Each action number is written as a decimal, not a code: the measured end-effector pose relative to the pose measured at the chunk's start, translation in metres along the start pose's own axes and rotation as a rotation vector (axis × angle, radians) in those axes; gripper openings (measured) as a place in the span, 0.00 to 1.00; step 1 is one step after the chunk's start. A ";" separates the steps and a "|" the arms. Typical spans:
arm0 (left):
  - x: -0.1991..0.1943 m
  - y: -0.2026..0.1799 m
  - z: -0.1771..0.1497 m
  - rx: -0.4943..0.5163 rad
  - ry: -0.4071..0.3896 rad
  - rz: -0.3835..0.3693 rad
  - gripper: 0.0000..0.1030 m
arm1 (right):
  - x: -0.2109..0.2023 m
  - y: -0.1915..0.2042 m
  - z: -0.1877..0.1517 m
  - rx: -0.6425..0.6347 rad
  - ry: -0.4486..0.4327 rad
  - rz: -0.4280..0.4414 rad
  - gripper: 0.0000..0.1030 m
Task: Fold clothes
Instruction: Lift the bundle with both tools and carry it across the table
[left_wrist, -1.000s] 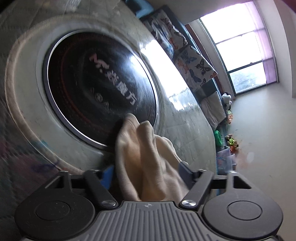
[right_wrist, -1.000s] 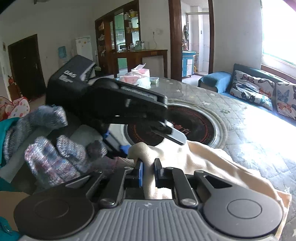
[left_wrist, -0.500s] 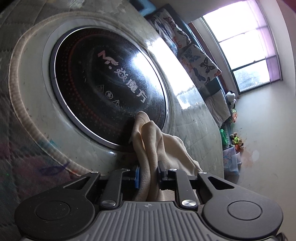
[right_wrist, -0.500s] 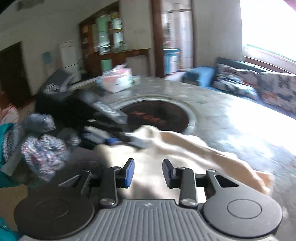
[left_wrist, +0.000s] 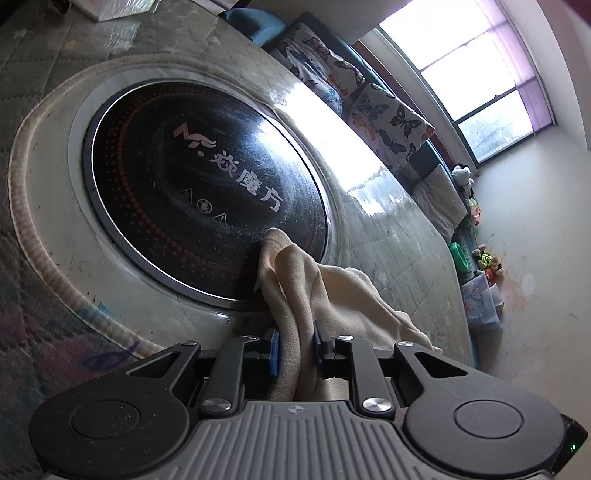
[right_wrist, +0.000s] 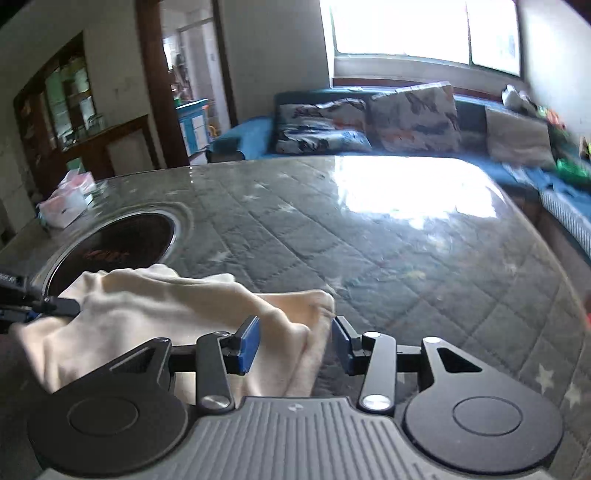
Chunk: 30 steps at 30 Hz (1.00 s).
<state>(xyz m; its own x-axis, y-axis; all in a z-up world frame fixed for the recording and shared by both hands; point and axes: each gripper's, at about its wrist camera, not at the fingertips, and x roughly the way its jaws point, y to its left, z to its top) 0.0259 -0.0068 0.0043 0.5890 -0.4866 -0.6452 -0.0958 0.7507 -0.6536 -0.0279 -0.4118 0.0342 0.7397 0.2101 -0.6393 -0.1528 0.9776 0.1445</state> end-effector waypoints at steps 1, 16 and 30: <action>0.000 -0.001 -0.001 0.010 -0.003 0.005 0.19 | 0.003 -0.004 -0.001 0.017 0.007 0.004 0.43; -0.004 -0.033 -0.008 0.166 -0.049 0.040 0.14 | -0.006 -0.001 -0.009 0.061 -0.033 0.057 0.11; 0.009 -0.109 -0.020 0.304 -0.049 -0.045 0.13 | -0.073 -0.019 0.013 0.019 -0.183 -0.012 0.10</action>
<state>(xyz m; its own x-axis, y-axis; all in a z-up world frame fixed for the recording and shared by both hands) 0.0254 -0.1021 0.0619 0.6263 -0.5055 -0.5935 0.1710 0.8318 -0.5280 -0.0705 -0.4453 0.0874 0.8484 0.1919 -0.4934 -0.1323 0.9793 0.1535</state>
